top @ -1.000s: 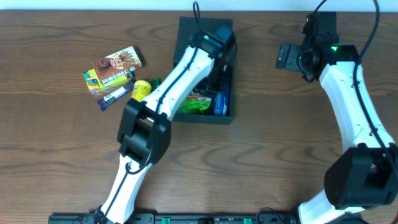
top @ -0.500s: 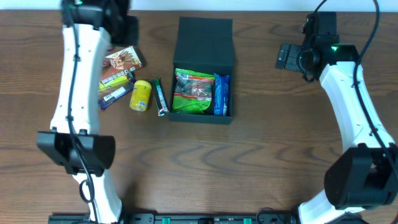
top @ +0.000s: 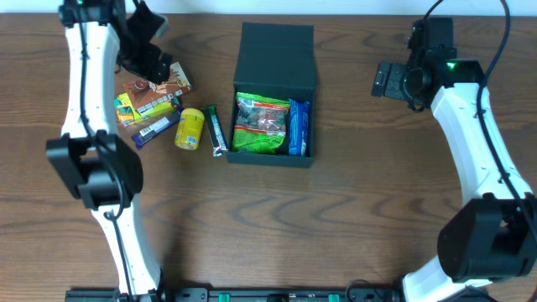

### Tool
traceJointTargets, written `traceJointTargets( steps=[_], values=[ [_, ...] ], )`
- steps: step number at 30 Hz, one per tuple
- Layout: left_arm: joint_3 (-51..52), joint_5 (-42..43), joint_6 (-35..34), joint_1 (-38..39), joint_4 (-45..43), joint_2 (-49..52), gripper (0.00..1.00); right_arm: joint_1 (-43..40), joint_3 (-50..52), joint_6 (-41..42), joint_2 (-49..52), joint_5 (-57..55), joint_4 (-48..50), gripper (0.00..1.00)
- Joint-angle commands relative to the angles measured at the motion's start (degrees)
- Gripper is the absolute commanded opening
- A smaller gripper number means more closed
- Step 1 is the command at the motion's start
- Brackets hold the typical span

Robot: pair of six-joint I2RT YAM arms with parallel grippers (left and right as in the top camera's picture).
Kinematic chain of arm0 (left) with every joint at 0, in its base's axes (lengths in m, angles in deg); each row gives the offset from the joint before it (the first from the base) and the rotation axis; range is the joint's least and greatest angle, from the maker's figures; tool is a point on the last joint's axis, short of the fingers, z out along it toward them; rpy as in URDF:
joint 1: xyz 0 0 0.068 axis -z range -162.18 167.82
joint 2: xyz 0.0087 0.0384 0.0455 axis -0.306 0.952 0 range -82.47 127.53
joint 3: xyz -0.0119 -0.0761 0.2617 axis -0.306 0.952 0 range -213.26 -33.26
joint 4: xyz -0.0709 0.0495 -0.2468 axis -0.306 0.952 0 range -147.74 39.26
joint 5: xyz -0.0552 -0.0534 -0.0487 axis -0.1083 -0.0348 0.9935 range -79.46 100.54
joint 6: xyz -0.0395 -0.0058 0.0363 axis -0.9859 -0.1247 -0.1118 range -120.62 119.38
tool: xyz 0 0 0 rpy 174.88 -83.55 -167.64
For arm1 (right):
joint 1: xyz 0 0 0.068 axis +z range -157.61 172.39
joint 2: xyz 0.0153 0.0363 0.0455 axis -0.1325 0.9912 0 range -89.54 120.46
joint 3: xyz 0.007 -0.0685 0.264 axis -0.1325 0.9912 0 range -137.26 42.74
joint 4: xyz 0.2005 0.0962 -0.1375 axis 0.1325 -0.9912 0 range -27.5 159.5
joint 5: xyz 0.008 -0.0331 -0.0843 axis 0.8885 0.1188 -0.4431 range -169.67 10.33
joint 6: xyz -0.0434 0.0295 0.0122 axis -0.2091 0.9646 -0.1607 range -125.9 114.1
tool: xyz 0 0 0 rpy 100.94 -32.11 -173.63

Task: Pack container
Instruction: 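Withdraw the left gripper left toward the brown Pocky box, then grasp the brown Pocky box with the left gripper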

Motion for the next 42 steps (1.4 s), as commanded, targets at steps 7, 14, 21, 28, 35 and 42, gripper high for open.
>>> traceJointTargets(
  steps=[7,14,21,28,35,42],
  values=[
    [-0.1,-0.7,4.1,-0.1,-1.7,6.5,0.95,-0.3,-0.2,0.9,0.2,0.0,-0.2,0.99],
    [-0.1,-1.7,5.4,-0.1,-4.2,7.3,0.96,-0.3,-0.2,0.9,0.2,0.0,-0.1,0.99],
    [-0.1,-1.6,6.2,0.0,-8.4,8.3,0.96,-0.3,-0.2,0.9,0.2,0.0,-0.1,0.99],
    [-0.1,-1.5,6.4,0.0,-8.6,10.9,0.95,-0.3,-0.2,0.9,0.2,0.0,0.9,0.99],
    [-0.1,-1.6,6.8,0.0,-11.8,11.0,0.95,-0.3,-0.2,0.9,0.2,0.0,1.8,0.99],
    [-0.1,1.6,8.3,0.0,-9.4,11.0,0.96,-0.3,-0.2,0.9,0.2,0.0,2.1,0.99]
  ],
)
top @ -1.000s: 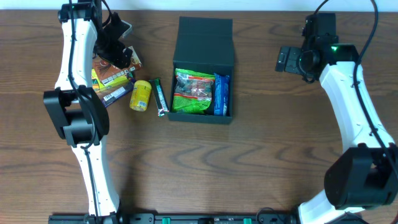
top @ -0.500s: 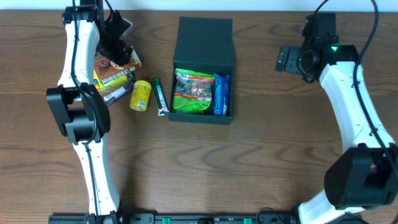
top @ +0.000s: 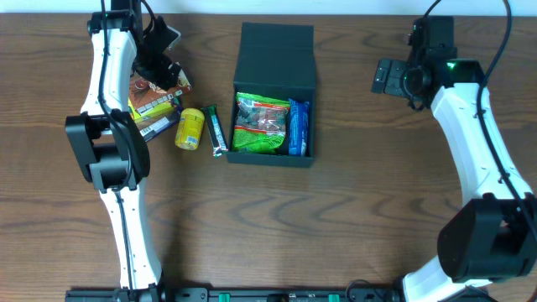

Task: Pack container
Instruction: 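Grasp the brown Pocky box with the left gripper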

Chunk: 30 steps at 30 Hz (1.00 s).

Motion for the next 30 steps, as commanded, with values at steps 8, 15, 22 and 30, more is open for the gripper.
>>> traceJointTargets(
  steps=[8,15,22,30],
  values=[
    [-0.1,4.8,11.1,0.0,3.7,0.7,0.95,-0.3,-0.2,-0.4,0.2,0.0,0.0,0.99],
    [-0.1,4.6,15.8,-0.1,3.7,0.7,0.95,-0.3,-0.2,-3.2,0.2,-0.4,0.0,0.99],
    [1.6,5.0,17.3,-0.4,2.2,0.7,0.95,-0.3,-0.2,-3.2,0.2,-0.4,-0.1,0.99],
    [7.5,5.2,17.3,-0.9,-1.0,0.7,0.95,-0.3,-0.2,-3.2,0.2,-0.4,-0.8,0.99]
  ],
)
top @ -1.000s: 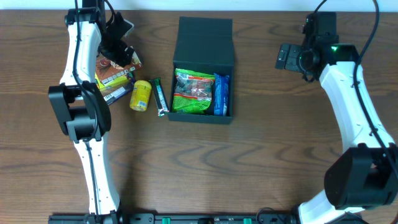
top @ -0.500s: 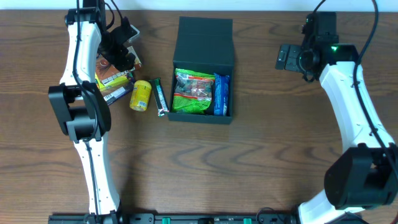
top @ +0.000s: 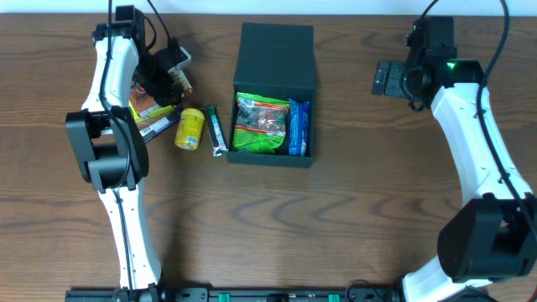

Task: Pack container
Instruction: 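Grasp the brown Pocky box with the left gripper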

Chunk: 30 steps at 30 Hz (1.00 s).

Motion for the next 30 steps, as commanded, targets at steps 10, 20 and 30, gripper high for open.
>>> traceJointTargets(
  steps=[10,20,30],
  values=[
    [0.2,0.8,1.0,-0.4,-1.8,0.6,0.99,-0.3,-0.2,-0.8,0.2,0.1,-2.5,0.99],
    [0.2,0.4,0.5,-0.4,-1.8,0.6,0.81,-0.3,-0.2,-0.8,0.2,0.1,-2.7,0.99],
    [-0.4,-5.7,-4.4,-0.2,-3.1,0.5,0.70,-0.3,-0.2,-0.8,0.2,0.1,-2.7,0.99]
  ],
)
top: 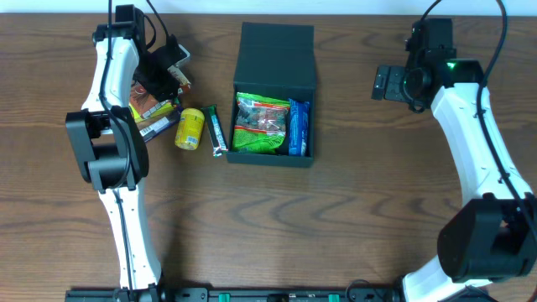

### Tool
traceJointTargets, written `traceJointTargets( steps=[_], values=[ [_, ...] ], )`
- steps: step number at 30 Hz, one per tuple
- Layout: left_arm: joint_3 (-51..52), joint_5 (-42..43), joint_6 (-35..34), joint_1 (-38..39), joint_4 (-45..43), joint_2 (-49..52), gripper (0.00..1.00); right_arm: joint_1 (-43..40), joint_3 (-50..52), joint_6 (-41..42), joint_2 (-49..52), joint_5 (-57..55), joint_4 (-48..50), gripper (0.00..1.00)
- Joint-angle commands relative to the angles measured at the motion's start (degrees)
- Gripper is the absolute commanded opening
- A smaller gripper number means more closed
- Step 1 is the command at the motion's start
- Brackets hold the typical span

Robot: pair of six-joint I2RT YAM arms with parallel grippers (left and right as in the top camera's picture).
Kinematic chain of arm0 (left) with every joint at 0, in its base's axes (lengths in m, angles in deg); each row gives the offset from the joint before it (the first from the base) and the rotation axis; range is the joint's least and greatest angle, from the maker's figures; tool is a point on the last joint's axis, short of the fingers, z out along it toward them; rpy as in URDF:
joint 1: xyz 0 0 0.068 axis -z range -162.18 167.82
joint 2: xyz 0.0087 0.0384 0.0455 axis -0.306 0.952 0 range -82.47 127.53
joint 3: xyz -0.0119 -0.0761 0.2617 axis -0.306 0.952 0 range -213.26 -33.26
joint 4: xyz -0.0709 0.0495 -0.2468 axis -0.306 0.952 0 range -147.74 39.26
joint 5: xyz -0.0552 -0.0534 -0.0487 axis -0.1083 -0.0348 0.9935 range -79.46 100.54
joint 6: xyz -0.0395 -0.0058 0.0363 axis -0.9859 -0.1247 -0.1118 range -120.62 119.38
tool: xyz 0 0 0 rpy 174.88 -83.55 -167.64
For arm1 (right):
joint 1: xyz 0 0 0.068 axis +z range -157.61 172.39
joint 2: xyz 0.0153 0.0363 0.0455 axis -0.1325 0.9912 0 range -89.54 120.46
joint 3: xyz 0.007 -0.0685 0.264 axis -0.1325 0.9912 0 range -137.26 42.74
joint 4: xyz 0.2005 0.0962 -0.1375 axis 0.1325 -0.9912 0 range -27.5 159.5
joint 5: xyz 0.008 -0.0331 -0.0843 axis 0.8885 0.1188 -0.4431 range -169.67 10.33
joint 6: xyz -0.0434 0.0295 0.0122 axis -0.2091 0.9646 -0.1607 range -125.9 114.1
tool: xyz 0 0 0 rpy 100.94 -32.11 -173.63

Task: Pack container
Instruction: 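Grasp the brown Pocky box with the left gripper, then carry the Pocky box right and drop it into the box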

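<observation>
An open black box (243,101) stands mid-table with its lid (277,49) folded back. Inside it lie a green snack bag (262,124) and a blue packet (299,127). Left of the box are a dark bar (217,131), a yellow can (190,128) on its side, and a pile of snack packets (149,107). My left gripper (171,69) hangs over the pile's far right corner, above a brown packet (181,82); its jaws are hidden from above. My right gripper (384,81) stands open over bare table, right of the box.
The wooden table (277,226) runs to the front edge below the box. The left arm's links (109,101) rise along the left of the pile. The right arm (478,143) stretches down the right side.
Hardly anything differs. My left gripper stays over the pile's far right corner with at most a slight shift. The packets, can, bar, box and right arm are where they were.
At first my left arm stood further left, its gripper over the pile's far edge. Then the arm had shifted right, gripper still at the pile. A second ago the gripper was turned over the brown packet's corner, where it stays. The right arm never moved.
</observation>
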Motion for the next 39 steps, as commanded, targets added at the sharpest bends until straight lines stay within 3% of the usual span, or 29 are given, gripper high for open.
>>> traceJointTargets(
  steps=[1,9,16,30,39],
  values=[
    [-0.9,-4.0,-2.7,-0.3,-0.4,0.4,0.71,-0.3,-0.2,-0.8,0.2,0.1,-0.1,0.99],
    [-7.8,-3.9,-11.9,0.3,0.5,0.3,0.70,-0.3,-0.2,-0.8,0.2,0.1,-0.1,0.99],
    [-14.3,-3.7,-14.0,2.1,5.4,0.3,0.68,-0.3,-0.2,-0.8,0.2,0.1,-0.1,0.99],
    [-16.0,-3.3,-21.8,15.6,6.4,-1.2,0.72,-0.3,-0.2,-0.8,0.2,0.0,-1.8,0.99],
    [-16.0,-3.3,-24.6,22.7,11.7,-9.5,0.70,-0.3,-0.2,-0.8,0.2,0.0,-2.0,0.99]
  ],
)
